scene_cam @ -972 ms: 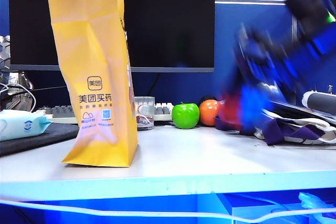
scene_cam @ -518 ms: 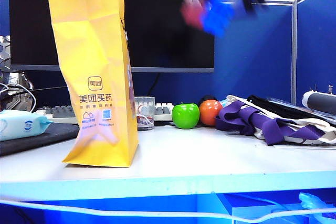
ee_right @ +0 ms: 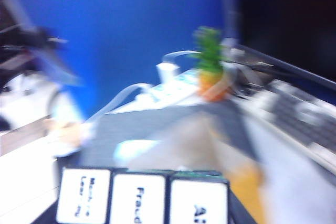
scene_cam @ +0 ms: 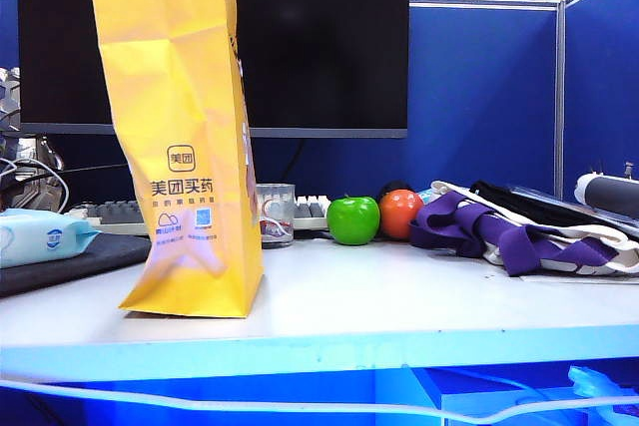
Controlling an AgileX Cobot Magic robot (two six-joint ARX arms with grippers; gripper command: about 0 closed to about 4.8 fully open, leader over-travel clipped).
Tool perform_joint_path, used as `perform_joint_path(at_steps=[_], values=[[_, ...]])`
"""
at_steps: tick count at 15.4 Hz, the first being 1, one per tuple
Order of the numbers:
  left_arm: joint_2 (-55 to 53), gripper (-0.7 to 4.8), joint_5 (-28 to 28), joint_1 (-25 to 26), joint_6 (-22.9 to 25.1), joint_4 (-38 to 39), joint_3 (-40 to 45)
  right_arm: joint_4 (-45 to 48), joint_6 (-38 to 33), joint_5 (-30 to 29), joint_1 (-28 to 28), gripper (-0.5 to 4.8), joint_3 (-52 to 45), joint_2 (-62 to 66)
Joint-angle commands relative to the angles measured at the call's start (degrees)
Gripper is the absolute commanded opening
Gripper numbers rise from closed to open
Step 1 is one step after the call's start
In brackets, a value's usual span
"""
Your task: Pick up the Rubik's Cube and throw it into the yellow paper bag.
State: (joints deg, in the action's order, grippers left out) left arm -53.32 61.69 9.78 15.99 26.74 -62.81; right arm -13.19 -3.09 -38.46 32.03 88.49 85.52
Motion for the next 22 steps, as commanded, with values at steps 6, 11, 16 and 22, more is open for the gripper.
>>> perform_joint_path(at_steps=[6, 11, 16, 22], values=[[0.04, 3.98, -0.94, 0.13, 5.73, 4.90, -0.13, 0.74, -0.37, -9.14, 2.54, -0.04, 14.84, 13.42], [-2.47, 3.98, -6.36, 0.07, 6.05, 4.68, -0.13, 1.46, -0.72, -7.52, 7.82, -0.04, 16.83, 18.91], [-3.41, 3.98, -6.21, -0.04, 5.90, 5.70, -0.13, 0.94, 0.81, -4.68, 7.13, -0.04, 16.85, 19.74], [-3.41, 3.98, -6.40, -0.42, 5.90, 5.46, -0.13, -0.04, 3.34, -3.37, 5.95, 0.22, 16.85, 19.78]])
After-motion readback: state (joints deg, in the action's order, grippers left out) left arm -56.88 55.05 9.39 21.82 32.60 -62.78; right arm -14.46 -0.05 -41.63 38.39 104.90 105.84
